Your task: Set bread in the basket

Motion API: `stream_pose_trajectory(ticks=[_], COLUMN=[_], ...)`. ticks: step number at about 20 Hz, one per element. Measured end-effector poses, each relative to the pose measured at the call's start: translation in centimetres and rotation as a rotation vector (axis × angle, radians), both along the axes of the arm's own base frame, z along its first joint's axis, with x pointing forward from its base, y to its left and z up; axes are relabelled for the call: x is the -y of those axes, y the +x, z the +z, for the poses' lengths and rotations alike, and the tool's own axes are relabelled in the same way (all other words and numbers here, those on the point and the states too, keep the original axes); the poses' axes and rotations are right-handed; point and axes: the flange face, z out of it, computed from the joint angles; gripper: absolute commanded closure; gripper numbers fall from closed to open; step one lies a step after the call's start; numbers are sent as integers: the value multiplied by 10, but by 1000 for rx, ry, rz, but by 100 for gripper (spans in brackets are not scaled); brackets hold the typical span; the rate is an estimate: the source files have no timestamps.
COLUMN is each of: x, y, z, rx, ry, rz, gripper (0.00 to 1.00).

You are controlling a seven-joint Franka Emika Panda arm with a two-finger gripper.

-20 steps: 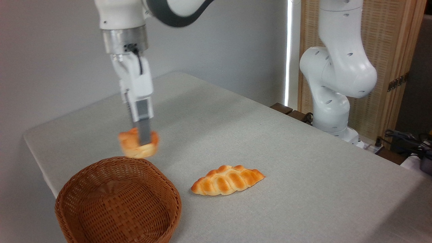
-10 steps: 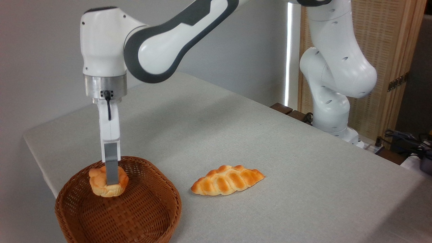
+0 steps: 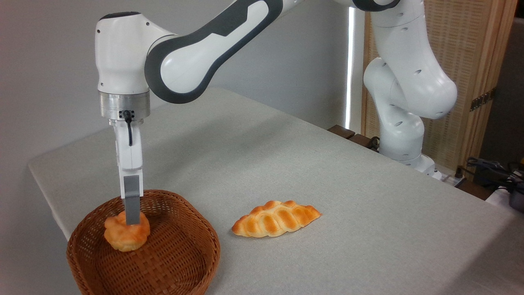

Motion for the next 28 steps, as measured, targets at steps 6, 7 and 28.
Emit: stream_pose_trajectory(ticks=[6,7,28], x=[-21,-33,-158], y=[0,-5,-80], z=[30,45,168], rx=[13,-10,-236], ry=[-13,-29,-109], rz=[51,86,337], gripper=[0,0,0])
